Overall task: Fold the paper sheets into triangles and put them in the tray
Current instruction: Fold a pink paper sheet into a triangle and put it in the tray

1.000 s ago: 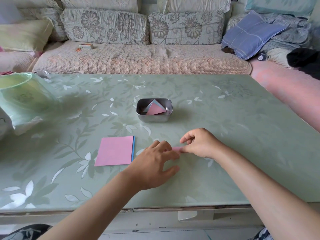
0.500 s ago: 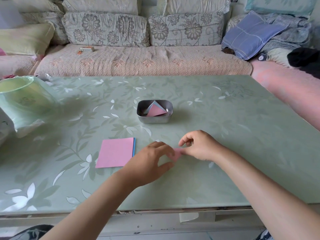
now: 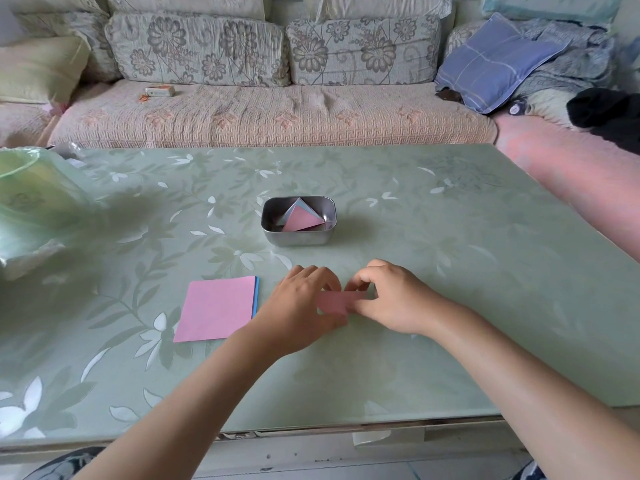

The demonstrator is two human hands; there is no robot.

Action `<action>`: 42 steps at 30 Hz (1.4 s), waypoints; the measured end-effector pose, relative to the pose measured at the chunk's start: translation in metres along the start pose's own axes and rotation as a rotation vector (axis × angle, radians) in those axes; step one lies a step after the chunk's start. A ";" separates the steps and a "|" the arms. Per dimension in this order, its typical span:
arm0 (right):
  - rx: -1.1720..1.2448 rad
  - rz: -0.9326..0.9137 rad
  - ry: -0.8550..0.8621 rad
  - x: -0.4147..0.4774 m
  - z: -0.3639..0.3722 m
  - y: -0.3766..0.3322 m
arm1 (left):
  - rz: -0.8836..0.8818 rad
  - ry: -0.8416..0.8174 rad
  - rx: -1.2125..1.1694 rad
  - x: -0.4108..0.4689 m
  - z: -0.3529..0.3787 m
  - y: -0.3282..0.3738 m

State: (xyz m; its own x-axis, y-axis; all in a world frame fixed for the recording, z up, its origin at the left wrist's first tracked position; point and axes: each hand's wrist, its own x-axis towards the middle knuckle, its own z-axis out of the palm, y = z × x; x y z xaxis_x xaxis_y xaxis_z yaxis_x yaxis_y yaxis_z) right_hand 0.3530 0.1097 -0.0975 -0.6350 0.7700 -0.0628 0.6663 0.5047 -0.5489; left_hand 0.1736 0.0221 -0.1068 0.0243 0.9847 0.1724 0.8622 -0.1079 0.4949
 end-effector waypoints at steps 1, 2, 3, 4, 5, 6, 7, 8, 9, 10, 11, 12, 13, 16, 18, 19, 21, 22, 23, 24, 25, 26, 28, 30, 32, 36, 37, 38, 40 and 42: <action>0.023 0.006 0.002 0.000 0.000 -0.001 | 0.009 0.008 0.000 0.000 -0.001 0.001; 0.062 0.020 0.003 0.001 -0.001 -0.002 | 0.024 0.019 0.005 -0.001 -0.001 0.001; 0.112 0.042 0.001 0.002 -0.003 -0.004 | 0.046 0.031 0.016 -0.002 -0.002 0.000; 0.168 0.067 -0.003 0.003 -0.004 -0.005 | 0.075 0.043 0.032 -0.003 -0.003 -0.001; 0.227 0.091 -0.008 0.004 -0.004 -0.006 | 0.109 0.051 0.053 -0.004 -0.005 -0.001; 0.298 0.114 -0.011 0.005 -0.005 -0.008 | 0.149 0.056 0.084 -0.005 -0.007 -0.002; 0.381 0.140 -0.011 0.006 -0.005 -0.009 | 0.191 0.063 0.125 -0.007 -0.009 -0.004; 0.464 0.166 -0.007 0.006 -0.005 -0.010 | 0.234 0.079 0.170 -0.007 -0.011 -0.005; 0.530 0.193 -0.004 0.006 -0.006 -0.012 | 0.268 0.102 0.206 -0.007 -0.014 -0.006; 0.571 0.217 -0.009 0.006 -0.008 -0.013 | 0.293 0.128 0.218 -0.006 -0.017 -0.006; 0.593 0.238 -0.024 0.005 -0.010 -0.014 | 0.312 0.160 0.203 -0.005 -0.019 -0.006; 0.614 0.252 -0.043 0.005 -0.012 -0.014 | 0.331 0.196 0.171 -0.004 -0.021 -0.006; 0.642 0.258 -0.058 0.004 -0.013 -0.015 | 0.347 0.232 0.136 -0.004 -0.022 -0.005; 0.715 0.250 -0.039 0.002 -0.013 -0.018 | 0.256 0.292 -0.032 -0.004 -0.022 0.000; 0.710 0.181 0.039 0.000 -0.012 -0.021 | 0.067 0.274 -0.236 -0.004 -0.022 0.003; 0.710 0.125 0.073 -0.001 -0.012 -0.022 | -0.020 0.245 -0.332 -0.004 -0.022 0.002; 0.690 0.025 0.104 -0.002 -0.012 -0.025 | -0.151 0.181 -0.494 -0.002 -0.022 0.003; 0.668 0.000 0.107 -0.002 -0.011 -0.026 | -0.195 0.153 -0.555 -0.002 -0.022 0.003; 0.645 -0.009 0.109 -0.003 -0.010 -0.026 | -0.227 0.130 -0.600 -0.001 -0.023 0.004; 0.628 -0.009 0.109 -0.003 -0.010 -0.025 | -0.251 0.112 -0.629 -0.001 -0.023 0.005; 0.618 -0.006 0.107 -0.003 -0.010 -0.025 | -0.269 0.099 -0.646 -0.001 -0.024 0.005; 0.611 -0.004 0.105 -0.003 -0.010 -0.025 | -0.283 0.094 -0.658 -0.001 -0.024 0.005; 0.601 0.004 0.103 -0.003 -0.010 -0.025 | -0.297 0.100 -0.654 -0.001 -0.026 0.005; 0.595 0.007 0.113 -0.002 -0.008 -0.027 | -0.288 0.107 -0.596 -0.001 -0.026 0.005; 0.577 -0.001 0.146 -0.002 -0.005 -0.030 | -0.264 0.118 -0.534 -0.002 -0.025 0.006; 0.456 -0.048 0.206 -0.003 -0.001 -0.030 | -0.224 0.159 -0.432 -0.004 -0.023 0.008; 0.431 -0.049 0.210 -0.003 -0.001 -0.030 | -0.205 0.171 -0.415 -0.004 -0.023 0.009; 0.412 -0.049 0.211 -0.003 -0.001 -0.029 | -0.184 0.177 -0.408 -0.005 -0.023 0.009; 0.376 -0.048 0.217 -0.002 -0.002 -0.028 | -0.156 0.178 -0.405 -0.005 -0.024 0.009; 0.347 -0.044 0.229 0.000 -0.004 -0.026 | -0.149 0.190 -0.395 -0.004 -0.025 0.008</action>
State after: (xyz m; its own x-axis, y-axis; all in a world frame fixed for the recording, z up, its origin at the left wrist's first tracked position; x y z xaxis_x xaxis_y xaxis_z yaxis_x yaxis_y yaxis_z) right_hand 0.3375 0.0979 -0.0798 -0.5307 0.8372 0.1323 0.4446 0.4079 -0.7975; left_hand 0.1678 0.0140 -0.0821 -0.2101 0.9549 0.2099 0.5899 -0.0474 0.8061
